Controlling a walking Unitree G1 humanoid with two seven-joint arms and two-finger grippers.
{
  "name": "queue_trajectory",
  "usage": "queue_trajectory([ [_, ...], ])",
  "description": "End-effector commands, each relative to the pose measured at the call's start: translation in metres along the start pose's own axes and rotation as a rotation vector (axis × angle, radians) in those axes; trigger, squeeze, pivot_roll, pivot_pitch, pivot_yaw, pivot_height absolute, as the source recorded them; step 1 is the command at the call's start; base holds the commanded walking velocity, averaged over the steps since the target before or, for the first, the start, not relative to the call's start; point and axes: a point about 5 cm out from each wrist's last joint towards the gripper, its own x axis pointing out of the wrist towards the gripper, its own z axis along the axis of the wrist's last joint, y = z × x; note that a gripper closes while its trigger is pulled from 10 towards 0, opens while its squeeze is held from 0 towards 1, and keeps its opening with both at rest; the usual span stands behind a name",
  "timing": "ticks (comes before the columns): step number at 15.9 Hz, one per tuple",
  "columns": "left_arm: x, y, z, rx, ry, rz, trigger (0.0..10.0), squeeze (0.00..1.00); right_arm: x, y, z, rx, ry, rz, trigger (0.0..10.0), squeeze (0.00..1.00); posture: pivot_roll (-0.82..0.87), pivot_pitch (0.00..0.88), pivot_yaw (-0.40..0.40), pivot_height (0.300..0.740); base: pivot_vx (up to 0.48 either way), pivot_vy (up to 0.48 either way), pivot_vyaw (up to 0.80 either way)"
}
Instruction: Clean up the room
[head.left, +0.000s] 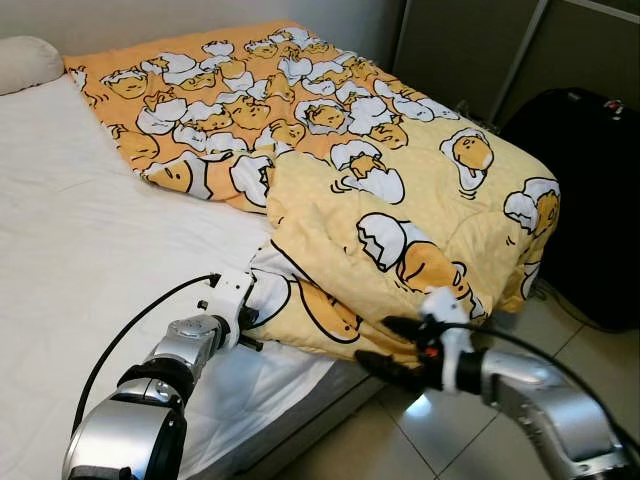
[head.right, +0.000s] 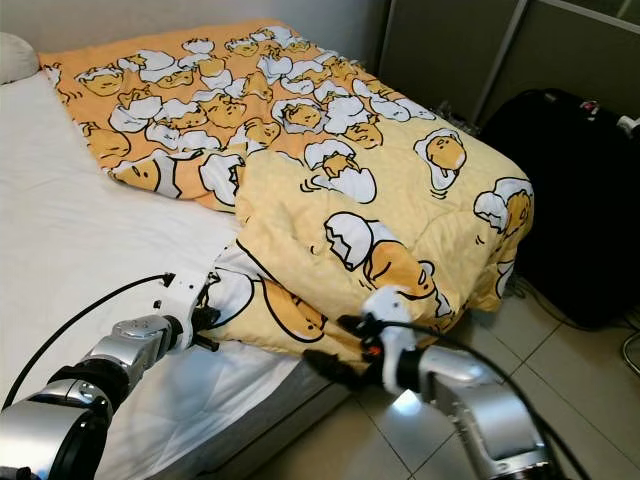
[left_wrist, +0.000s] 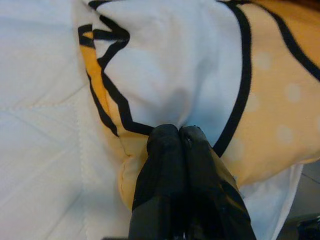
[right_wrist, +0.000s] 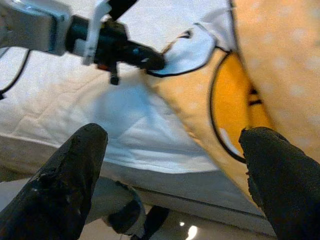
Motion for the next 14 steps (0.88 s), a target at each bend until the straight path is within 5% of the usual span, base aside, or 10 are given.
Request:
queue_trajectory([
  [1, -0.001, 0.001, 0.001, 0.009, -0.018, -0.020, 0.0, 0.00, 0.003, 0.000, 0.003, -0.022, -0.003, 0.012, 10.0, 1.00, -0.16, 0.011, 0.004, 0.740, 0.000, 0.000, 0.00],
  [8, -0.022, -0.012, -0.024, 0.175, 0.029, -0.285, 0.0, 0.00, -0.007, 0.006, 0.002, -0.041, 0.107, 0.206, 10.0, 1.00, -0.13, 0.000, 0.002, 0.740, 0.000, 0.000, 0.00],
  [10, -0.063, -0.019, -0.042, 0.289, 0.130, -0.482, 0.0, 0.00, -0.012, 0.005, 0.007, -0.053, 0.112, 0.227, 10.0, 1.00, -0.12, 0.000, -0.004, 0.740, 0.000, 0.000, 0.00],
  [12, -0.093, -0.028, -0.057, 0.338, 0.229, -0.632, 0.0, 0.00, -0.013, 0.006, 0.008, -0.060, 0.126, 0.245, 10.0, 1.00, -0.12, 0.000, -0.008, 0.740, 0.000, 0.000, 0.00],
  [14, -0.139, -0.040, -0.077, 0.340, 0.364, -0.843, 0.0, 0.00, -0.014, 0.006, 0.006, -0.072, 0.146, 0.253, 10.0, 1.00, -0.12, 0.001, -0.010, 0.740, 0.000, 0.000, 0.00],
])
